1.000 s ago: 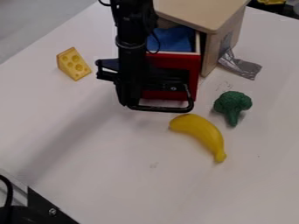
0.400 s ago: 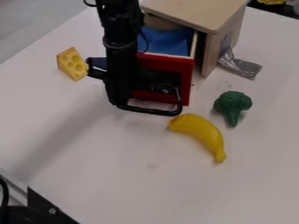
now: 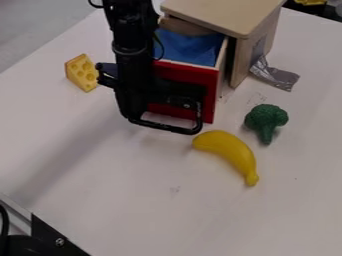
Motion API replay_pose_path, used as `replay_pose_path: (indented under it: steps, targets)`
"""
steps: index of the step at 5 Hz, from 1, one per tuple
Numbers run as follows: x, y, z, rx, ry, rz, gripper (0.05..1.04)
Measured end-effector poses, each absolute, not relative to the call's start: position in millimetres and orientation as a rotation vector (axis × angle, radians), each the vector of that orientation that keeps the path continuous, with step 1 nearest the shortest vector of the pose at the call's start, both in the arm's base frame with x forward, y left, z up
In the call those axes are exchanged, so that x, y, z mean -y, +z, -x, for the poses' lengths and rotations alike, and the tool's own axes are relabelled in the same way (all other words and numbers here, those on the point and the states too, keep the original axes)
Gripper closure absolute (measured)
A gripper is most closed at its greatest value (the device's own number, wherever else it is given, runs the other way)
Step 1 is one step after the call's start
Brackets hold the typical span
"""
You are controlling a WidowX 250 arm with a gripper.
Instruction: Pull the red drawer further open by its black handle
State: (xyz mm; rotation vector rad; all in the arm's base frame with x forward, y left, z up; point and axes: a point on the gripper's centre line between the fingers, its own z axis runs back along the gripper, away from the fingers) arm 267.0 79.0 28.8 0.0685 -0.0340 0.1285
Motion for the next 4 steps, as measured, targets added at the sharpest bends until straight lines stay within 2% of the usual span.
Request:
replay_pose_path:
  steps: [4]
  targets:
    - [-87,30,-277,-0.008,-0.026,-0.085,0.963]
